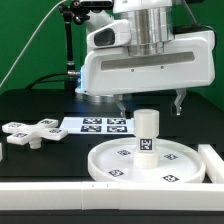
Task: Assemble round table
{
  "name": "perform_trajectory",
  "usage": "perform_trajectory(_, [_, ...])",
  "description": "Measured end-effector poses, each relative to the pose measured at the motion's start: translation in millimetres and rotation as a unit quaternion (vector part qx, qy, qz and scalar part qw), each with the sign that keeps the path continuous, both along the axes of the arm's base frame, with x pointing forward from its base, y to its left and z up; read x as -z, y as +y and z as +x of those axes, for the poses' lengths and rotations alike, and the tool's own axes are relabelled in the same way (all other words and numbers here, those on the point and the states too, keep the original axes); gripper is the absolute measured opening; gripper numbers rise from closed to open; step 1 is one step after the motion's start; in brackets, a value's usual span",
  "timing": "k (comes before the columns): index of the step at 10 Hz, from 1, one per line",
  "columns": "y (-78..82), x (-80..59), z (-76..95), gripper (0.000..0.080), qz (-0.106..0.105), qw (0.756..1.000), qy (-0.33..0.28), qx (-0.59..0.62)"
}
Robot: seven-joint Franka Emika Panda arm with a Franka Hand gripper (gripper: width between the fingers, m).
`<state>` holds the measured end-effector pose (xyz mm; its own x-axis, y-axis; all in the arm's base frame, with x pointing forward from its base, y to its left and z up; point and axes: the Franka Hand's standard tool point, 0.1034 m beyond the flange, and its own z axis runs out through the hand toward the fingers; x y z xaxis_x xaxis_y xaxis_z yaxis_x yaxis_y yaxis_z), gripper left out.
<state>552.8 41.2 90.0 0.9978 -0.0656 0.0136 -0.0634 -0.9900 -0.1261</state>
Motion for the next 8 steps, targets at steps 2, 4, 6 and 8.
perform_trajectory(2, [-0.6, 0.0, 0.0, 0.0649, -0.001, 0.998, -0.007, -0.056])
perform_trajectory(4, [-0.4, 1.2, 0.6, 0.0649, -0.025, 0.985, -0.026, -0.171])
perform_trajectory(6, [0.5, 4.2, 0.0, 0.0649, -0.044, 0.966, -0.048, -0.250])
perform_trajectory(8, [0.4, 2.8, 2.0, 0.0649, -0.056, 0.940, -0.055, -0.333])
